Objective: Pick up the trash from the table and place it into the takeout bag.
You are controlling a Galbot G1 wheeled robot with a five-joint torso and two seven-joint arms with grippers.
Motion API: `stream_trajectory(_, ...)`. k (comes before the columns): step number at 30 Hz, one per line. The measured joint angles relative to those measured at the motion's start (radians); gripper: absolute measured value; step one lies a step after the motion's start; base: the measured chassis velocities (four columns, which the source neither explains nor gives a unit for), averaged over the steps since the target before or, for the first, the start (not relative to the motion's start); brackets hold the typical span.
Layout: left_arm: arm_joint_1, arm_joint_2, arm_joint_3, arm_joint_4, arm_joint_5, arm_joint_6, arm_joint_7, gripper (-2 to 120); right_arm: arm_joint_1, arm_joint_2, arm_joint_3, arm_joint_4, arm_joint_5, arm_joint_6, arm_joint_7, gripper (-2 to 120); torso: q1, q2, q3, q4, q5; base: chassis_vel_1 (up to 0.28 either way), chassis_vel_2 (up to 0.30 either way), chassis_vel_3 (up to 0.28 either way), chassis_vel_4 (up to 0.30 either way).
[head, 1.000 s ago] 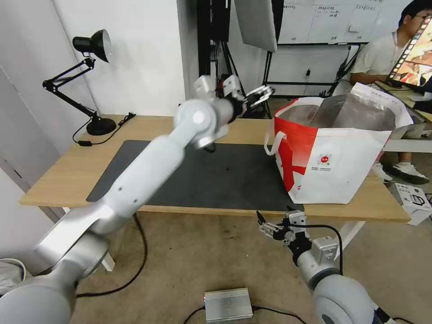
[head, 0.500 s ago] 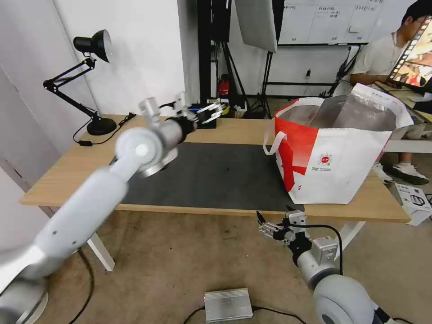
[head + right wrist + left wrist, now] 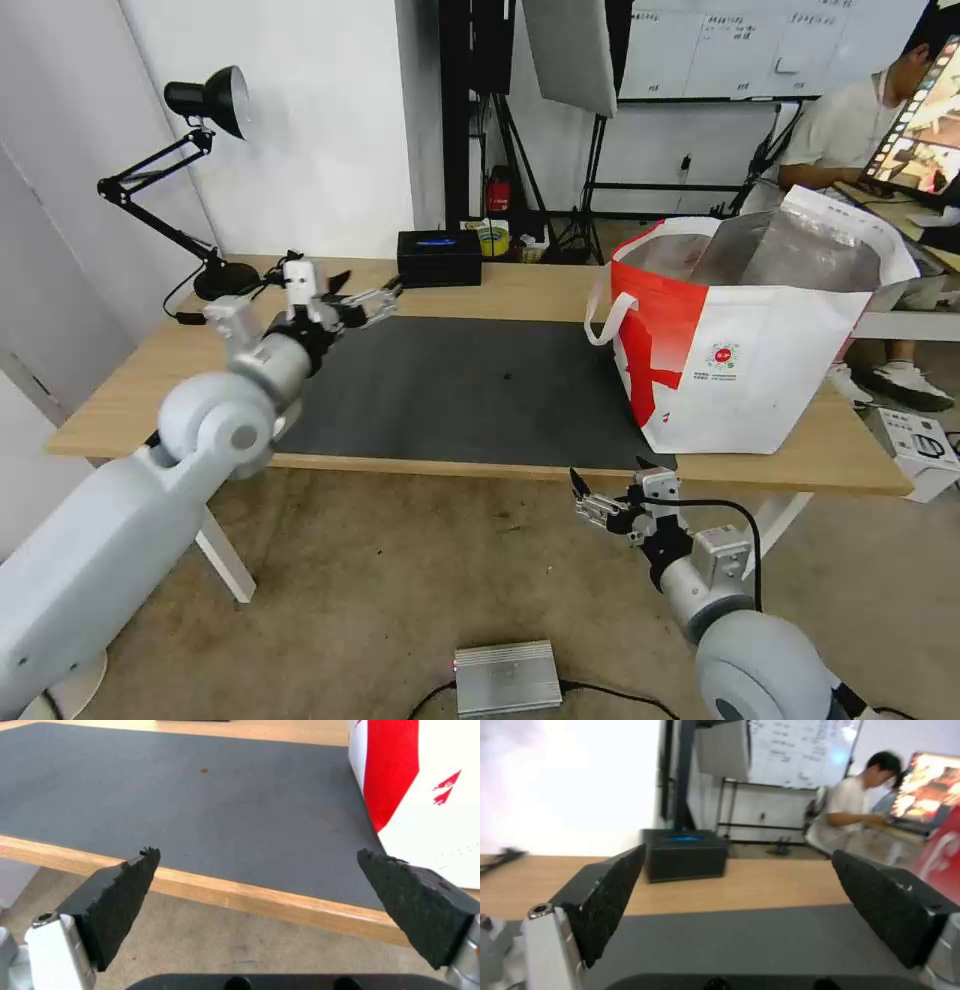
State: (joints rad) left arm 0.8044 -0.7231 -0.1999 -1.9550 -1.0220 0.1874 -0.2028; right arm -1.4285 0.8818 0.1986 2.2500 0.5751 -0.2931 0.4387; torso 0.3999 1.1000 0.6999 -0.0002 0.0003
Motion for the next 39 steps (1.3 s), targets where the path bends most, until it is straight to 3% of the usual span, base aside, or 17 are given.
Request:
stream_trajectory(6, 0.160, 0.014, -0.112, -0.020, 0.097, -0.040, 0.014, 100, 0.000, 0.000, 0.000, 0.000, 0.000, 0.000, 0.000, 100, 0.000, 0.000, 0.000, 0.0002, -0.0004, 0.000, 0.000, 0.000, 0.000)
stream_trajectory(11, 0.277, -0.002, -0.194, -0.044, 0.151, -0.071, -0.024, 100, 0.000, 0.000, 0.000, 0.000, 0.000, 0.000, 0.000, 100, 0.000, 0.000, 0.000, 0.0003, -0.0004, 0.000, 0.000, 0.000, 0.000)
stream_trajectory(19, 0.347, -0.033, -0.224, -0.019, 0.209, -0.139, -0.041, 100, 0.000, 0.000, 0.000, 0.000, 0.000, 0.000, 0.000, 100, 0.000, 0.000, 0.000, 0.0000, -0.0003, 0.000, 0.000, 0.000, 0.000)
stream_trajectory(39, 0.674, -0.154, -0.388, -0.006, 0.369, -0.243, -0.039, 100, 0.000, 0.000, 0.000, 0.000, 0.000, 0.000, 0.000, 100, 0.000, 0.000, 0.000, 0.0002, -0.0003, 0.000, 0.000, 0.000, 0.000)
